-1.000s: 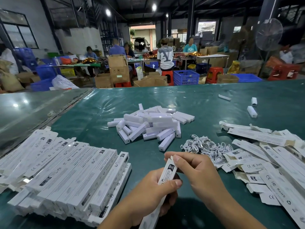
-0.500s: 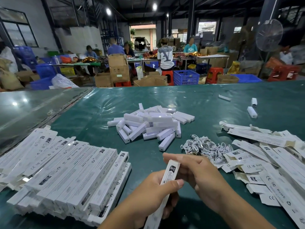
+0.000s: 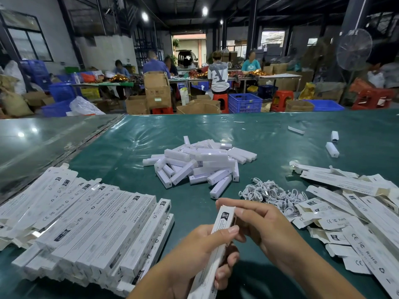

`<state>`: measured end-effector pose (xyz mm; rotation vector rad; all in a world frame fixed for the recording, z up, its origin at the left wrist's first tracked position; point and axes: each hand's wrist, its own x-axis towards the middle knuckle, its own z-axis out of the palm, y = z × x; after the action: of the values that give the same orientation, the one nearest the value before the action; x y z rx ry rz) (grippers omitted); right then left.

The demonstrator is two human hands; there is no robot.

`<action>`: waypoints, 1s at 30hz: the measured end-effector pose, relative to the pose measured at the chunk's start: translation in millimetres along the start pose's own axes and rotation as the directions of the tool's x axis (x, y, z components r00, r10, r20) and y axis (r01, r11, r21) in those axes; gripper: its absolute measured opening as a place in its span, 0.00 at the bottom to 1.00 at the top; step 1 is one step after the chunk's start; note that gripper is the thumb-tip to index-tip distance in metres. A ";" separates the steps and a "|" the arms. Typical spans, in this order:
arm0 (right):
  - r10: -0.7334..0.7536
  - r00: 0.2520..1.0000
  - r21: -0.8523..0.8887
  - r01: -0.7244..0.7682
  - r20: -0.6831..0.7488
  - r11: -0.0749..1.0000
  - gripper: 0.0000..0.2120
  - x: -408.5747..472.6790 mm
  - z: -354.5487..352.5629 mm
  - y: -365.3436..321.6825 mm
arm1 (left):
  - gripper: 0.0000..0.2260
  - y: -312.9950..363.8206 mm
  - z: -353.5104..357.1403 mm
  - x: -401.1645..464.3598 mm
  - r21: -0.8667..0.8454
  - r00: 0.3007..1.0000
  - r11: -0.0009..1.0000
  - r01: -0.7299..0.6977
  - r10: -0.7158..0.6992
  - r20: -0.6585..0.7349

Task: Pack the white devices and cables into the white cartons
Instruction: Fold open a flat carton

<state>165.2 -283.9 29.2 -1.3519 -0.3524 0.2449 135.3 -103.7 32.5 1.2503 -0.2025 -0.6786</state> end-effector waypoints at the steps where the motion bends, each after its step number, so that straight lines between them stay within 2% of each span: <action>1: 0.004 1.000 0.003 -0.004 0.006 1.000 0.16 0.7 -0.4 1.6 | 0.12 0.3 0.6 -0.2 -0.018 1.000 1.000 0.009 -0.009 0.009; 3: -0.038 0.998 -0.177 0.047 0.055 0.983 0.15 -0.1 -1.5 3.6 | 0.13 0.7 0.4 -1.6 -0.060 0.999 0.998 0.028 -0.027 0.020; 5: -0.076 0.987 -0.328 0.118 0.139 0.937 0.21 -3.7 -2.8 0.9 | 0.11 1.9 -3.2 -4.6 -0.098 0.998 0.994 0.042 -0.037 0.056; 9: -0.039 0.974 -0.258 0.098 0.223 0.961 0.21 -9.1 -8.8 -9.6 | 0.12 4.2 -8.1 -9.7 -0.090 0.979 0.994 0.069 -0.050 0.198; 12: -0.065 0.970 -0.414 0.160 0.233 0.896 0.19 -7.7 -11.3 -10.2 | 0.12 1.0 -8.8 -8.6 -0.111 0.977 0.991 0.075 -0.051 0.206; 16: -0.069 0.983 -0.148 0.094 0.168 0.984 0.21 -4.9 -5.4 -3.8 | 0.15 1.1 -8.0 -4.1 -0.115 0.982 0.992 0.056 -0.034 0.184; 17: -0.070 0.989 -0.138 0.089 0.134 0.986 0.22 -4.1 -5.6 -3.1 | 0.15 0.8 -7.9 -2.8 -0.107 0.986 0.993 0.053 -0.035 0.160; 21: -0.096 0.983 -0.410 0.152 0.154 0.899 0.23 -4.1 1.6 2.0 | 0.17 -3.4 -7.4 2.7 -0.118 0.990 0.989 0.089 -0.075 0.117; 24: -0.160 0.987 -0.361 0.153 0.012 0.920 0.08 0.1 4.1 7.9 | 0.19 -4.6 -10.4 8.9 -0.145 0.971 0.977 0.157 -0.125 0.205; 25: -0.171 0.980 -0.335 0.128 -0.103 0.934 0.07 4.0 0.4 9.4 | 0.20 -3.3 -12.6 10.0 -0.180 0.964 0.971 0.156 -0.110 0.243; 26: -0.158 0.957 -0.304 0.080 -0.243 0.949 0.10 8.2 -4.9 10.2 | 0.22 -2.1 -15.9 9.3 -0.217 0.966 0.967 0.130 -0.075 0.248; 28: -0.011 0.870 -0.094 -0.041 -0.494 0.995 0.16 13.9 -18.9 9.3 | 0.22 -1.8 -22.2 10.6 -0.231 0.990 0.973 0.023 0.010 0.137; 30: 0.177 0.795 0.152 -0.108 -0.581 0.982 0.15 16.7 -24.3 7.8 | 0.18 -4.6 -23.8 13.1 -0.085 0.994 0.992 -0.092 0.086 -0.070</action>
<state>190.2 -298.1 19.0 -1.2732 0.2933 -0.0444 155.8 -92.8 17.7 1.1705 -0.1704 -0.5628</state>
